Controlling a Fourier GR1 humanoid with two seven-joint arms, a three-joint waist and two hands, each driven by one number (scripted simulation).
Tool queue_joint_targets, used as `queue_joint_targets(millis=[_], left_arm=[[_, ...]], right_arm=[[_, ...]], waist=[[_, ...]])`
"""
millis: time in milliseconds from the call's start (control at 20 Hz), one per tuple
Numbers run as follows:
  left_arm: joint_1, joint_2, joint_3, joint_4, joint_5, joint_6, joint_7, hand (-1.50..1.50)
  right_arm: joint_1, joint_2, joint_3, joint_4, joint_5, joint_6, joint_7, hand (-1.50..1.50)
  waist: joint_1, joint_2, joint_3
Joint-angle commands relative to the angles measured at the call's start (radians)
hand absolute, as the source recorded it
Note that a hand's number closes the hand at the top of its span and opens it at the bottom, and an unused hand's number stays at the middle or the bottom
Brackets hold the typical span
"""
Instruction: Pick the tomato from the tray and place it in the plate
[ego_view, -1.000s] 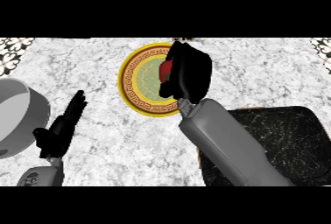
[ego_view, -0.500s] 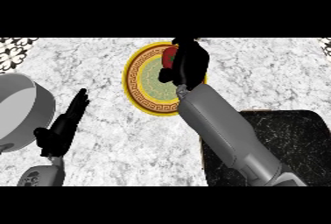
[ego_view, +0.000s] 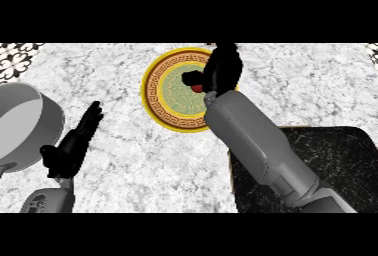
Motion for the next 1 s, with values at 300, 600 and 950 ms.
queue_joint_targets(millis=[300,600,950], left_arm=[[0.008,0.007,0.038,0.012,0.01,0.023,0.01,0.0],[0.022,0.007,0.046,0.003,0.006,0.032,0.017,0.0],[0.025,0.028,0.06,-0.038,0.013,0.019,0.042,0.0]], right_arm=[[0.159,0.005,-0.069,-0.222,-0.165,-0.355,-0.157,-1.5],[0.501,-0.057,-0.034,-0.541,-0.27,-0.323,-0.407,-1.5],[0.81,-0.215,0.027,-0.807,-0.498,-0.195,-0.676,-1.5]], waist=[[-0.057,-0.015,0.001],[-0.084,-0.02,0.001],[-0.081,-0.018,0.002]])
